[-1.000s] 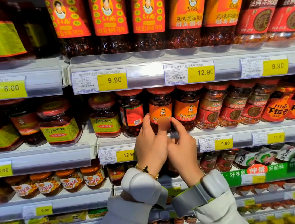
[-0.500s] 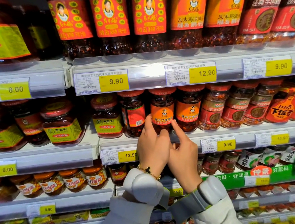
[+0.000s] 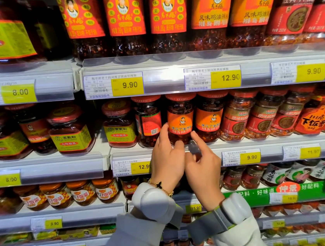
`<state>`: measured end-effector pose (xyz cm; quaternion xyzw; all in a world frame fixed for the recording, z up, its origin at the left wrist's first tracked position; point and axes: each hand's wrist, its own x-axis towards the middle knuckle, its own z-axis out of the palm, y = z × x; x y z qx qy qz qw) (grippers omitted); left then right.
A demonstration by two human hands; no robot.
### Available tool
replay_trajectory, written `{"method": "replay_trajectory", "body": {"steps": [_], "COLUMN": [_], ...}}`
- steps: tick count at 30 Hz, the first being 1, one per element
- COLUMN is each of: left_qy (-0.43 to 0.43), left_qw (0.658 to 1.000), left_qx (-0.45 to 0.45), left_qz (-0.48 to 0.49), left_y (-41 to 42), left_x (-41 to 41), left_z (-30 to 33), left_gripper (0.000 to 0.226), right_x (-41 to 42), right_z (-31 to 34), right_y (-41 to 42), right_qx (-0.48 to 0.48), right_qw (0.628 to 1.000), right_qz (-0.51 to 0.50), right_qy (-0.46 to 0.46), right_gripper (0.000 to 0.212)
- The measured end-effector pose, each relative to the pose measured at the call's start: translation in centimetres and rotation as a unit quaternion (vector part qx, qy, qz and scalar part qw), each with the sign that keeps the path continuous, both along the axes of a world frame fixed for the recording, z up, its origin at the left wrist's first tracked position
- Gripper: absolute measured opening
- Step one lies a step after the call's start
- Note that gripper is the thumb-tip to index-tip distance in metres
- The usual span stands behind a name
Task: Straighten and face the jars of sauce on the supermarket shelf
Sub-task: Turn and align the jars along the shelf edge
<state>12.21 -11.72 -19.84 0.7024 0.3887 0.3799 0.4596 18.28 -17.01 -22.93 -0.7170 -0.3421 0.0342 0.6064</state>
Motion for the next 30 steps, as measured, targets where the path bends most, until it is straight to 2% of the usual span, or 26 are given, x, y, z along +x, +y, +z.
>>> {"method": "replay_trajectory", "body": {"steps": [3, 5, 7, 12, 16, 22, 30], "left_qy": [-0.071, -0.098, -0.090, -0.065, -0.039, -0.014, -0.056], "left_qw": [0.994, 0.982, 0.976, 0.985, 0.989, 0.993, 0.995], "left_qx": [0.045, 0.071, 0.074, 0.055, 0.051, 0.037, -0.010], "left_qz": [0.077, 0.146, 0.184, 0.147, 0.132, 0.115, 0.083], "left_y": [-0.1, 0.4, 1.3, 2.1, 2.2, 2.3, 3.0], "left_x": [-1.5, -2.4, -3.3, -4.2, -4.7, -4.9, -5.1], "left_z": [-0.2, -0.1, -0.1, -0.3, -0.6, -0.5, -0.7], "left_gripper": [0.037, 0.034, 0.031, 0.033, 0.040, 0.046, 0.050], "right_x": [-1.3, -2.3, -3.4, -4.0, -4.0, -4.1, -4.9], "right_z": [0.0, 0.3, 0.8, 1.3, 0.8, 0.5, 0.1], "right_y": [-0.3, -0.2, 0.6, 2.7, 3.6, 4.0, 3.5], "right_qx": [0.063, 0.073, 0.050, -0.045, -0.085, -0.081, -0.054], "right_qw": [0.998, 0.997, 0.994, 0.980, 0.972, 0.980, 0.988], "right_qz": [-0.018, 0.022, 0.086, 0.185, 0.220, 0.179, 0.144], "right_qy": [-0.012, -0.033, -0.042, -0.063, -0.028, 0.004, 0.001], "right_gripper": [0.044, 0.041, 0.043, 0.065, 0.075, 0.073, 0.069]}}
